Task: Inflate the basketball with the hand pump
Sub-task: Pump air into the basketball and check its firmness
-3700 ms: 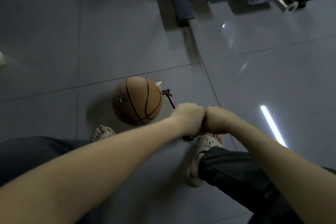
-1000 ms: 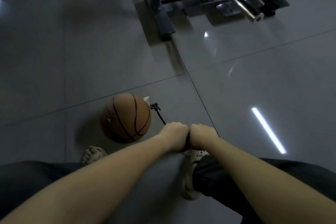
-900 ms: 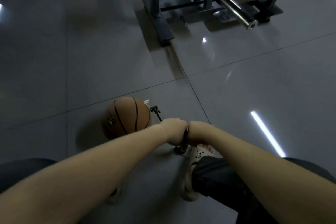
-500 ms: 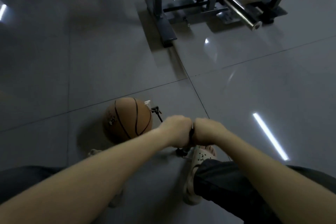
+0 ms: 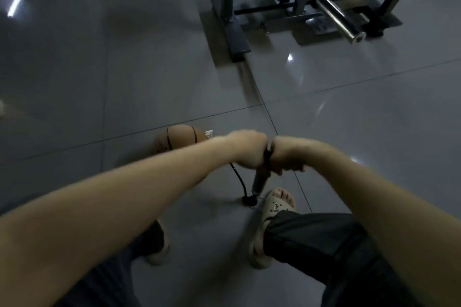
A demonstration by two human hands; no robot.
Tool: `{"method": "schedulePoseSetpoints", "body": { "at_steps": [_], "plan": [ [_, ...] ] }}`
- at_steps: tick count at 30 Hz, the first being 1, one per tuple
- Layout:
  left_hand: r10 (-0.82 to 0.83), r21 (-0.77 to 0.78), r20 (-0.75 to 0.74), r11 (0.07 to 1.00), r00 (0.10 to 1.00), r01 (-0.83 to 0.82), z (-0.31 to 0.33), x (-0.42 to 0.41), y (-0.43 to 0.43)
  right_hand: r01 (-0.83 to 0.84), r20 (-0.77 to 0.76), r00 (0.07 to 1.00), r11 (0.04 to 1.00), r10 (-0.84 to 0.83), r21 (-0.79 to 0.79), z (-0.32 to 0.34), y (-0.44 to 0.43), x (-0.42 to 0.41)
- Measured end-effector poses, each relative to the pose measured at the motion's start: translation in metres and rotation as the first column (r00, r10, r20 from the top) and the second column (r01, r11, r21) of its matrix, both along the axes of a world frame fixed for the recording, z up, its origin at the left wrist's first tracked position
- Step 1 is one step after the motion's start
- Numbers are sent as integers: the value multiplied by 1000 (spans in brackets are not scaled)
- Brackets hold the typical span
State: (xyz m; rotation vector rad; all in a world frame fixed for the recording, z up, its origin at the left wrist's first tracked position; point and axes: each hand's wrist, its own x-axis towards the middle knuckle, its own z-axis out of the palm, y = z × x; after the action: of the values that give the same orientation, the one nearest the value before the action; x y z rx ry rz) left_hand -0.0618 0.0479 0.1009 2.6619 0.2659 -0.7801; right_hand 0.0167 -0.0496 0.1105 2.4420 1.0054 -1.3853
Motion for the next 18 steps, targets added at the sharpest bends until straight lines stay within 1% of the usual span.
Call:
{"method": "schedulePoseSetpoints", "body": {
  "at_steps": [2,4,6,8,10,14,16,18],
  "plan": [
    [-11,-57,21,998,1000,12,40,3,7,36,-31,999,997,-34,69,35,1,9],
    [-26,-51,27,998,999,28,45,2,4,37,-29,999,996,-35,81,36,-1,7],
    [-2,0,52,1000,999,2,15,-6,-5,26,8,1000,997,-27,73,5,-7,-6],
    [-14,62,106,998,994,7,-27,-16,-16,11,49,999,996,-15,86,-37,-14,-16],
    [-42,115,144,993,989,25,-56,-23,-23,-3,87,996,994,-6,107,-72,-20,-21],
    [-48,132,117,991,992,33,-95,-26,-28,29,110,993,995,-39,97,-112,-25,-28],
    [-66,140,80,989,995,54,-100,-24,-29,44,106,993,994,-54,96,-121,-26,-29],
    [-102,151,31,984,994,96,-94,-16,-27,73,79,994,996,-78,55,-117,-23,-27]
  ]
}}
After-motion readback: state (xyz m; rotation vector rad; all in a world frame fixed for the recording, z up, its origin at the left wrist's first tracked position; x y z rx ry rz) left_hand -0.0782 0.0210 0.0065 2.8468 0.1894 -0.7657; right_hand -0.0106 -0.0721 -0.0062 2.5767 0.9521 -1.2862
